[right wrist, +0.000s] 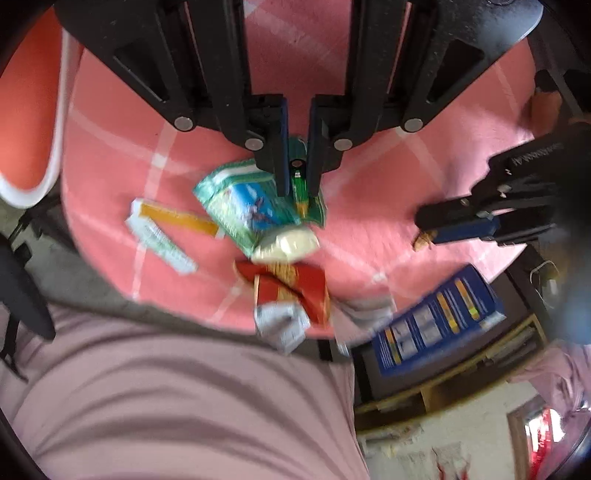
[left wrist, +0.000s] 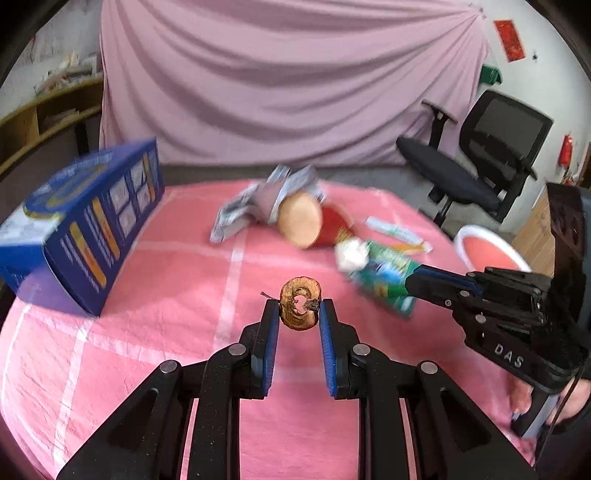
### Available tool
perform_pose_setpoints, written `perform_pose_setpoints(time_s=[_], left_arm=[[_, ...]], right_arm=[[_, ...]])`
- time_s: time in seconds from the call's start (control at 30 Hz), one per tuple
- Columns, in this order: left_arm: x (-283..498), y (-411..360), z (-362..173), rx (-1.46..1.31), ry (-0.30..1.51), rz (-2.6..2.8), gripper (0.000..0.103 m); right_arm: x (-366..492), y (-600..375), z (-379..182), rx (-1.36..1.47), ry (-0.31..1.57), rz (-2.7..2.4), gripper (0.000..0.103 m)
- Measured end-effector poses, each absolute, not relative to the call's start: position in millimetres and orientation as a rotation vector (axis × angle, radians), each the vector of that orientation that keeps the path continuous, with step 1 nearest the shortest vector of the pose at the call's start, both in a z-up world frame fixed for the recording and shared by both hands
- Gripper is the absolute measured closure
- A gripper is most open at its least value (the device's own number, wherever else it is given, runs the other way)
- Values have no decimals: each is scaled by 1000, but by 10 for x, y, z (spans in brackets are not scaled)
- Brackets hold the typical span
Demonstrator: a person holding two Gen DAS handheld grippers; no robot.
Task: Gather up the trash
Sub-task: 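Lift the held items from the table with both grippers, then carry the mushroom slice and green battery over the orange bucket and open both grippers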
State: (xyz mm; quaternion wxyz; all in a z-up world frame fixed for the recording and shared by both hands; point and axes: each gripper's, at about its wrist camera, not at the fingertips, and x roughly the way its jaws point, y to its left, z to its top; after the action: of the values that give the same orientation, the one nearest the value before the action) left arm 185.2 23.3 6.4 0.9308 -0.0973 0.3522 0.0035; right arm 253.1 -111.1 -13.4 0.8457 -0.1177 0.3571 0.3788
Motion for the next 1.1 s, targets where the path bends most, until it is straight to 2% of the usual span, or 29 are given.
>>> perform_pose_setpoints(time_s=[0.03, 0.07, 0.1, 0.2, 0.47, 0.57, 0.63, 0.77, 0.97, 1.03, 1.1], left_arm=[[1824, 193, 123, -196, 683, 2, 85], [1796, 149, 190, -191, 641, -4, 85], [1777, 117, 246, -186, 605, -12, 85], [1741, -30, 400, -153, 519, -27, 85], [1863, -135, 270, -170, 609, -32, 85], [1879, -140, 168, -167, 676, -27, 85], [1880, -118, 106, -177, 708, -27, 85], [1901, -46, 38, -207, 757, -23, 85], [1883, -2, 4, -215, 785, -19, 85], [1864, -13, 16, -206, 782, -18, 85], [1846, -22, 32, -203, 769, -17, 85]], right_arm=[[2479, -1155, -79, -239, 710, 794, 76], [2421, -1213, -12, -228, 657, 778, 82], [2366, -1276, 54, -211, 607, 767, 84], [2222, -1457, 206, -179, 494, 735, 84], [2426, -1577, 122, -106, 624, 764, 82], [2509, -1587, 26, -115, 714, 758, 73], [2585, -1579, -52, -112, 777, 763, 54], [2649, -1580, -171, -118, 859, 784, 50], [2711, -1467, -374, -206, 977, 764, 53], [2686, -1428, -388, -236, 980, 771, 73], [2634, -1401, -371, -270, 962, 766, 73]])
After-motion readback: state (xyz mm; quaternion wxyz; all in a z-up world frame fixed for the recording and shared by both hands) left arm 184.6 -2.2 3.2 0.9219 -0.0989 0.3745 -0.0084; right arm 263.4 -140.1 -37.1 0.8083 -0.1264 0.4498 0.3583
